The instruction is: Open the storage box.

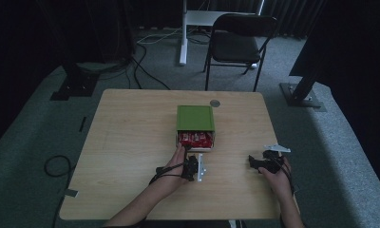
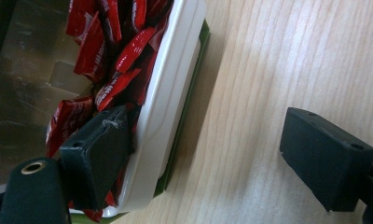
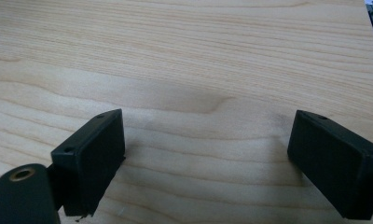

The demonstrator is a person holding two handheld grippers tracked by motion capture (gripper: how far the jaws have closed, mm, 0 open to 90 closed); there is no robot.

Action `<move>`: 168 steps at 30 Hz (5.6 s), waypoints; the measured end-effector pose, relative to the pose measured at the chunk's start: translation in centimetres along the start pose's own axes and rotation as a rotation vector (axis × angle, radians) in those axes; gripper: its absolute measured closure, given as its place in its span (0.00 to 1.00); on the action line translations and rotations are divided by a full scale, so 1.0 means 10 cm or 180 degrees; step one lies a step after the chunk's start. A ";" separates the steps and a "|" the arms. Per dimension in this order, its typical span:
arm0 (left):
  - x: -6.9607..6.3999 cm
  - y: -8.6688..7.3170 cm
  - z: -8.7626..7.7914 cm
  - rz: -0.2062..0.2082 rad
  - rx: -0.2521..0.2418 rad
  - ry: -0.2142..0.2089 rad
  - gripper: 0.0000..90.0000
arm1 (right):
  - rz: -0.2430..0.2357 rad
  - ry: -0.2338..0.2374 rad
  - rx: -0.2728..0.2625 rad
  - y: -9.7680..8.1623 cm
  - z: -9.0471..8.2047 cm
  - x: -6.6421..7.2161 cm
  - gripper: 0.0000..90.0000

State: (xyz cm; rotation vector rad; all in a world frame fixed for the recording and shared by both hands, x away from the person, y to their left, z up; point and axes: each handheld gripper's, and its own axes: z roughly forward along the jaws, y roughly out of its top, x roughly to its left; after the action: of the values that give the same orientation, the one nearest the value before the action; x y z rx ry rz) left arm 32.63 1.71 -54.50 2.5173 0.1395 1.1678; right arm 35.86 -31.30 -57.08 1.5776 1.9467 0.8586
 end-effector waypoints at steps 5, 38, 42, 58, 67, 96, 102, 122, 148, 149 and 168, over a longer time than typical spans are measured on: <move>0.00 -0.02 0.05 0.0066 -0.0078 0.0055 0.24 | -0.0001 0.0000 -0.0002 0.00 0.00 0.00 0.12; -0.05 -0.01 0.13 0.0757 0.0102 0.0769 0.79 | -0.0003 -0.0004 -0.0002 0.00 0.00 0.00 0.12; -0.06 0.02 0.12 0.0777 0.0131 0.0754 0.80 | -0.0003 -0.0003 -0.0002 0.00 0.00 0.00 0.12; -0.11 0.03 0.03 0.0823 0.0102 0.0669 0.81 | -0.0003 -0.0003 0.0000 0.00 0.00 0.00 0.12; -0.15 0.04 -0.03 0.0818 0.0095 0.0646 0.81 | -0.0004 -0.0003 -0.0001 0.00 0.00 0.00 0.12; -0.36 0.06 -0.30 0.0881 0.0065 0.0518 0.81 | -0.0004 -0.0005 0.0001 0.00 0.00 0.00 0.12; -0.41 0.06 -0.33 0.0878 0.0054 0.0523 0.81 | -0.0003 -0.0004 -0.0001 0.00 0.00 0.00 0.12; -0.54 0.06 -0.47 0.0919 0.0049 0.0436 0.81 | -0.0005 -0.0004 0.0000 0.00 0.00 0.00 0.12; -0.54 0.03 -0.58 0.0876 -0.0062 0.0235 0.76 | -0.0005 -0.0004 -0.0002 0.00 0.00 0.00 0.12; -0.53 0.03 -0.59 0.0854 -0.0069 0.0212 0.73 | -0.0006 -0.0004 0.0000 0.00 0.00 0.00 0.12; -0.42 -0.02 -0.91 0.0293 -0.0387 -0.0132 0.75 | -0.0005 -0.0004 -0.0002 0.00 0.00 0.00 0.12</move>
State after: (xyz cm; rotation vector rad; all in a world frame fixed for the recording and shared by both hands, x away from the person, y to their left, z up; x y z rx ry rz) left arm 23.01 3.51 -52.17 2.4615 -0.0569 1.1223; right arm 35.85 -31.30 -57.10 1.5758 1.9464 0.8574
